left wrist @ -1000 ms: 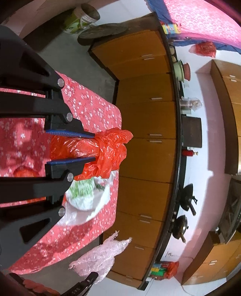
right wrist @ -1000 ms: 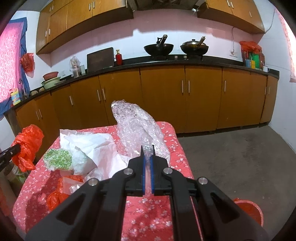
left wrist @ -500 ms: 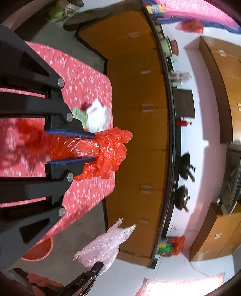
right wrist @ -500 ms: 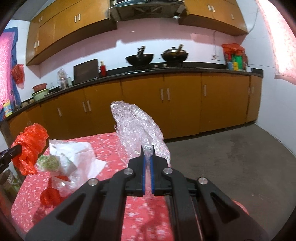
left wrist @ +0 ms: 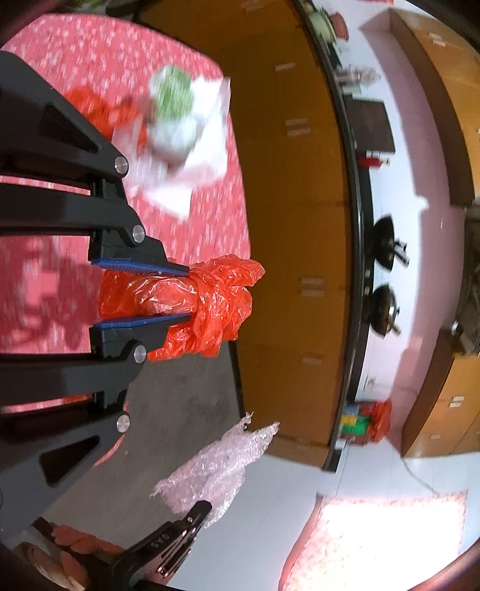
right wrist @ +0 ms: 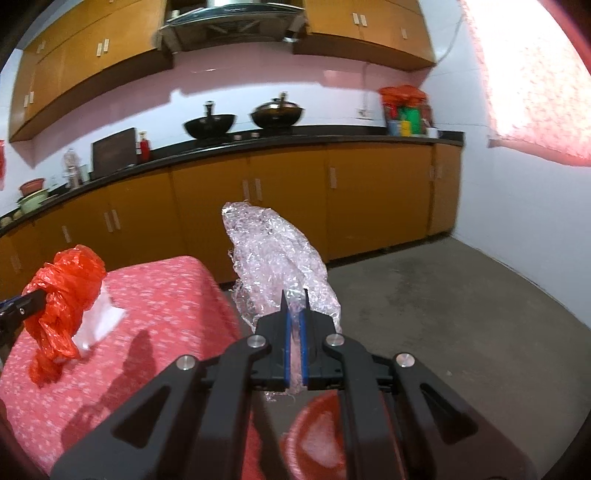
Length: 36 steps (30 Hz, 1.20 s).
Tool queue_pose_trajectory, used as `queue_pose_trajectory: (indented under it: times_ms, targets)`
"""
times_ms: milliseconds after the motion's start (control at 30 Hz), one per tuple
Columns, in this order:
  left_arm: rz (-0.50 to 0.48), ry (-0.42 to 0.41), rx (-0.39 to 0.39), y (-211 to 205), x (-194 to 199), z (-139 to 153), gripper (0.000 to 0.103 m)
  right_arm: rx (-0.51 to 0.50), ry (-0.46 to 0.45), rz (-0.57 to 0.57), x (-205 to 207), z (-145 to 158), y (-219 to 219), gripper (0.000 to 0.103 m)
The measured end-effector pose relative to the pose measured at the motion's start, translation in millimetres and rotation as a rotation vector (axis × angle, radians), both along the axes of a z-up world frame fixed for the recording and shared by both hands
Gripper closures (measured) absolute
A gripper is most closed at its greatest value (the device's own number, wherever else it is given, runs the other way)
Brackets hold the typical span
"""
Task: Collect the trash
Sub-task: 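Lift both held items and carry them over the red bucket, then open both grippers to drop red bag and bubble wrap into bucket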
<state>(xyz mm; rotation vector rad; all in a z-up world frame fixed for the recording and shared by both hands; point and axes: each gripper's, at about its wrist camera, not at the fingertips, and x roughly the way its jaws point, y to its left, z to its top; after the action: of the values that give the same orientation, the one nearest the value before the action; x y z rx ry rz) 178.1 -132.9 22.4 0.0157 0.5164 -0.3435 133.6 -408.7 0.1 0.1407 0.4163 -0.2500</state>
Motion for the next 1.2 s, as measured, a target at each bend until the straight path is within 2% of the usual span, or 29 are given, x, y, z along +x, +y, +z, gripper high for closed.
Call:
queue_pose_trajectory:
  times_ms: [200, 333, 567, 767, 1100, 1200]
  targets:
    - [-0.108, 0.053, -0.003, -62.1, -8.1, -18.5, 0.083, 0.027, 0.053, -0.083, -21.8, -31.0, -46.6, 0.098]
    - [-0.176, 0.089, 0.021, -101.7, -14.5, -36.5, 0.083, 0.056, 0.111, -0.13, -36.0, -63.4, -72.0, 0.098]
    - [-0.268, 0.179, 0.09, -162.1, -24.6, -85.7, 0.083, 0.102, 0.218, -0.176, -47.8, -117.5, -105.1, 0.098]
    - [-0.308, 0.236, 0.143, -193.2, -22.7, -115.3, 0.083, 0.122, 0.277, -0.174, -44.2, -146.6, -117.3, 0.098]
    - [-0.35, 0.298, 0.207, -224.9, -10.2, -144.0, 0.083, 0.175, 0.338, -0.138, -31.8, -179.6, -120.5, 0.097]
    - [-0.352, 0.316, 0.224, -231.0, -7.3, -151.9, 0.082, 0.187, 0.349, -0.117, -27.2, -187.2, -122.3, 0.094]
